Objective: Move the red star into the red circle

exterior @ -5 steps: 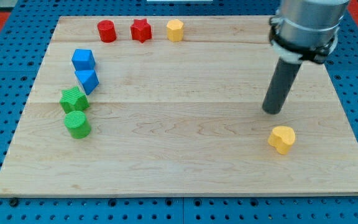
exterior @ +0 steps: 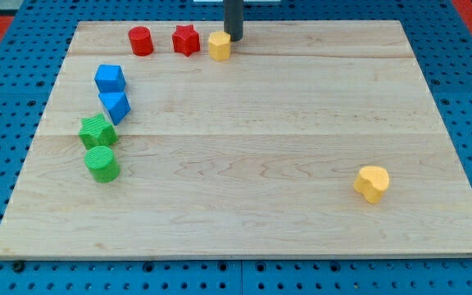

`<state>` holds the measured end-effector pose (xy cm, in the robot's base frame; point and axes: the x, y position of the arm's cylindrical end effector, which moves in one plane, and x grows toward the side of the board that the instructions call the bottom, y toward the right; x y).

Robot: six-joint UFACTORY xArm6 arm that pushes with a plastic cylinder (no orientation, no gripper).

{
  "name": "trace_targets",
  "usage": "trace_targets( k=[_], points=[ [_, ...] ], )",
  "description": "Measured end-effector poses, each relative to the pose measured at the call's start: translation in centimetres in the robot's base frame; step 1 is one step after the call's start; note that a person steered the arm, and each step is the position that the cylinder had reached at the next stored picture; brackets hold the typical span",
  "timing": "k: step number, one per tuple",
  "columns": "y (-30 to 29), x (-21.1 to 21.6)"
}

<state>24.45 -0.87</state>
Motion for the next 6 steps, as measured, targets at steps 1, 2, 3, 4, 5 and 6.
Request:
trace_targets(
  k=[1,2,3,4,5,6],
  points=[
    [-3.2,-0.3],
    [-6.3,-0.6],
    [-10.8,-0.6],
    [-8.4,2.0],
    [-0.4,2.1],
    [4.1,2.3]
  ],
)
